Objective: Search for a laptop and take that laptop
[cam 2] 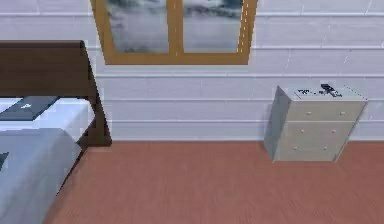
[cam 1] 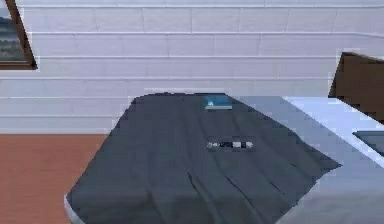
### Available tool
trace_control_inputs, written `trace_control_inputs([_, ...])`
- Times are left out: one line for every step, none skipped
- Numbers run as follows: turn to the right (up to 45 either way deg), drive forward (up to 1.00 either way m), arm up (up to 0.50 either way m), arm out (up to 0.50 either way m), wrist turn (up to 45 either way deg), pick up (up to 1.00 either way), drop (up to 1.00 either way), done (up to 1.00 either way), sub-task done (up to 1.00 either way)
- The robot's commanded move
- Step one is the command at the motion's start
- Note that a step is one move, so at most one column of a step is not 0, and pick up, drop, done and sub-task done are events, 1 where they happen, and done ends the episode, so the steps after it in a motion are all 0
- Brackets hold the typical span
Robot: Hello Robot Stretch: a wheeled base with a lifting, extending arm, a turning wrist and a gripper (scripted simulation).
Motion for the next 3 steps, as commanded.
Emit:
trace_control_inputs([45.0,0.0,0.0,0.0,0.0,0.0,0.0,0.0,0.0])
trace_control_inputs([33.0,0.0,0.0,0.0,0.0,0.0,0.0,0.0,0.0])
trace_control_inputs([0.0,0.75,0.0,0.0,0.0,0.0,0.0,0.0,0.0])
